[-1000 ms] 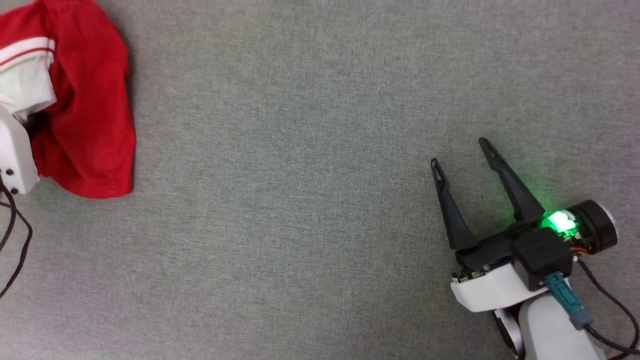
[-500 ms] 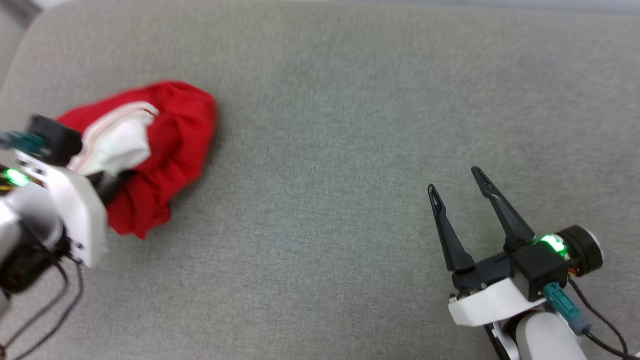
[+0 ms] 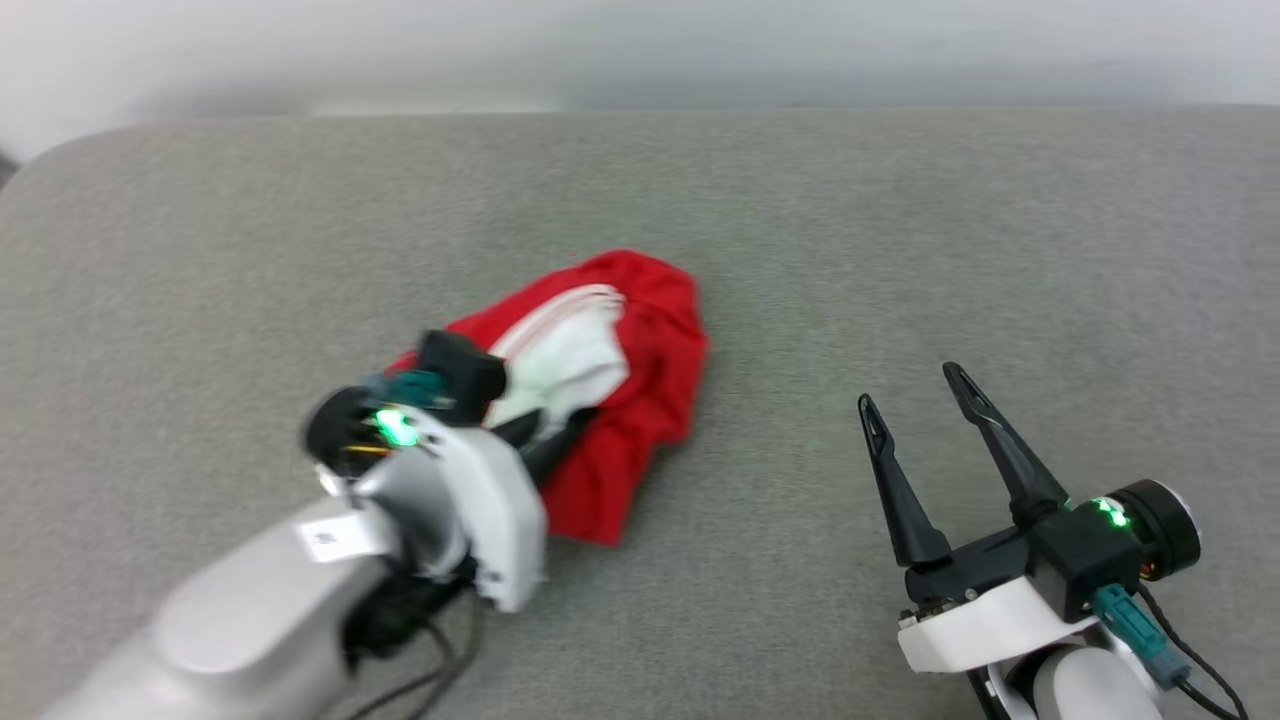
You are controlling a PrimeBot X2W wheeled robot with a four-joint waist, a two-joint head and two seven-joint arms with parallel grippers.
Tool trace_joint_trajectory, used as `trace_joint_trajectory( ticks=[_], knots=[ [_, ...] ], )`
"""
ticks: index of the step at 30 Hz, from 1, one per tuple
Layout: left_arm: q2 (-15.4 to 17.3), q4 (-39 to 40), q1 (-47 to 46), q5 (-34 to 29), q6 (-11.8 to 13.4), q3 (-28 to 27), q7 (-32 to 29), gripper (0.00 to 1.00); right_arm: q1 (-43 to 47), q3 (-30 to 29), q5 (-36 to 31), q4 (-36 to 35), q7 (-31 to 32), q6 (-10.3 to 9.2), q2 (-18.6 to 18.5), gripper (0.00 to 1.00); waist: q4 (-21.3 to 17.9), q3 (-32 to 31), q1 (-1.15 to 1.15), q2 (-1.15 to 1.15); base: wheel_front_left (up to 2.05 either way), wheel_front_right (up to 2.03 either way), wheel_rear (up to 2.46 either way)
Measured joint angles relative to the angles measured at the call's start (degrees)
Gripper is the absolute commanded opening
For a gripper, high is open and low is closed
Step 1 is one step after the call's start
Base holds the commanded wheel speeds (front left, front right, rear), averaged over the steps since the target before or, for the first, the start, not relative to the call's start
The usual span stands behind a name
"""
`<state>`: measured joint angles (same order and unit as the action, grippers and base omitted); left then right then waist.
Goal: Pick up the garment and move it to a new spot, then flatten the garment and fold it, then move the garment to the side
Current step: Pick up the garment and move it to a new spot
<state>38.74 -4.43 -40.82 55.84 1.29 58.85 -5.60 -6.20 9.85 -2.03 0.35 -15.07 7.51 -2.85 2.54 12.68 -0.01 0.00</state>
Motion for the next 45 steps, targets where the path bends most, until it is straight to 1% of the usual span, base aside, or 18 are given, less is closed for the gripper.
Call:
trace_joint_trajectory(
  ticks=[3, 7, 10, 12, 13, 15, 16, 17, 20, 22, 25, 28, 31, 34, 37, 41, 43, 45],
  knots=[
    [-5.8, -2.3, -0.2, -0.8, 1.3, 0.9, 1.4, 0.0, -0.1, -0.5, 0.1, -0.5, 0.0, 0.0, 0.0, 1.0, -1.9, -0.2, 0.0, 0.0, 0.0, 0.0, 0.0],
    [-13.4, -6.4, -2.1, -1.2, 2.2, 1.2, 3.6, 0.0, -0.8, -2.6, 0.5, -1.4, 0.0, 0.0, 0.0, 1.0, -4.6, 0.1, 0.0, 0.0, 0.0, 0.0, 0.0],
    [-17.9, -10.7, -4.8, -3.0, 2.4, 2.0, 4.0, 0.0, -0.9, -3.9, 0.5, -1.7, 0.0, 0.0, 0.0, 1.0, -6.6, 0.6, 0.01, 0.0, 0.0, 0.0, 0.0],
    [-20.8, -13.7, -6.1, -3.8, 2.3, 3.0, 4.0, 0.0, -1.3, -4.6, 0.2, -2.1, 0.0, 0.0, -0.1, 1.0, -7.9, 1.0, 0.01, 0.0, 0.0, 0.0, 0.0],
    [-24.6, -18.3, -7.7, -4.8, 1.3, 4.5, 4.4, 0.0, -2.1, -5.5, 0.0, -2.6, 0.0, 0.0, -0.1, 1.0, -9.5, 1.7, 0.01, 0.0, 0.0, 0.0, 0.0],
    [-27.2, -21.2, -8.3, -5.6, 0.1, 6.0, 4.8, 0.0, -2.1, -5.9, 0.0, -2.7, 0.0, 0.0, -0.1, 1.0, -10.4, 2.0, 0.01, 0.0, 0.0, 0.0, 0.0],
    [-28.5, -22.6, -8.6, -6.2, -0.5, 6.9, 5.1, 0.94, -2.2, -6.1, 0.0, -2.7, 0.0, 0.0, -0.1, 1.0, -10.7, 2.1, 0.01, 0.0, 0.0, 0.0, 0.0],
    [-29.6, -23.8, -8.8, -6.9, -1.0, 7.6, 5.6, 1.0, -2.2, -6.1, 0.0, -2.7, 0.0, 0.0, -0.1, 1.0, -10.9, 2.2, 0.02, 0.0, 0.0, 0.0, 0.0],
    [-32.1, -27.1, -8.7, -7.3, -3.0, 9.1, 7.1, 1.0, -2.3, -6.1, 0.0, -2.7, 0.0, 0.0, -0.1, 1.0, -11.1, 2.1, 0.01, 0.0, 0.0, 0.0, 0.0],
    [-33.0, -28.7, -8.3, -6.7, -3.8, 8.6, 9.4, 1.0, -2.1, -6.3, 0.0, -2.6, 0.0, 0.0, -0.1, 1.0, -10.9, 1.6, 0.02, 0.0, 0.0, 0.0, 0.0],
    [-33.4, -30.9, -8.6, -7.3, -4.3, 7.8, 13.2, 1.0, -2.0, -6.2, 0.0, -2.3, 0.0, 0.0, -0.1, 1.0, -10.2, 0.6, 0.01, 0.0, 0.0, 0.0, 0.0],
    [-33.1, -31.9, -9.4, -7.5, -4.2, 5.9, 17.2, 1.0, -1.6, -6.3, -0.3, -2.0, 0.0, 0.0, -0.1, 1.0, -9.2, -0.6, 0.01, 0.0, 0.0, 0.0, 0.0],
    [-31.2, -31.5, -10.2, -8.6, -3.2, 3.1, 19.8, 1.0, -0.6, -6.5, -0.6, -1.6, 0.0, 0.0, -0.1, 1.0, -7.8, -2.0, 0.01, 0.0, 0.0, 0.0, 0.0],
    [-27.7, -29.8, -9.7, -9.5, -1.6, -1.1, 20.5, 1.0, -0.2, -6.7, -1.0, -1.3, 0.0, 0.0, -0.1, 1.0, -6.2, -3.4, 0.01, 0.0, 0.0, 0.0, 0.0],
    [-22.8, -25.7, -6.9, -12.2, 0.7, -7.1, 20.6, 1.0, 0.8, -7.2, -1.2, -0.8, 0.0, 0.0, -0.1, 1.0, -4.6, -4.8, 0.01, 0.0, 0.0, 0.0, 0.0],
    [-16.7, -19.2, 0.3, -16.5, 3.4, -15.0, 20.6, 1.0, 1.2, -7.6, -1.4, -0.8, 0.0, 0.0, -0.1, 1.0, -2.7, -6.4, 0.01, 0.0, 0.0, 0.0, 0.0],
    [-14.1, -15.3, 4.6, -18.6, 5.6, -20.3, 20.6, 1.0, 1.7, -7.7, -1.4, -0.8, 0.0, 0.0, -0.1, 1.0, -2.0, -7.1, 0.01, 0.0, 0.0, 0.0, 0.0],
    [-12.2, -11.3, 9.6, -20.8, 7.5, -25.5, 20.7, 1.0, 1.7, -7.8, -1.5, -1.0, 0.0, 0.0, -0.1, 1.0, -1.5, -7.5, 0.01, 0.0, 0.0, 0.0, 0.0]
  ],
)
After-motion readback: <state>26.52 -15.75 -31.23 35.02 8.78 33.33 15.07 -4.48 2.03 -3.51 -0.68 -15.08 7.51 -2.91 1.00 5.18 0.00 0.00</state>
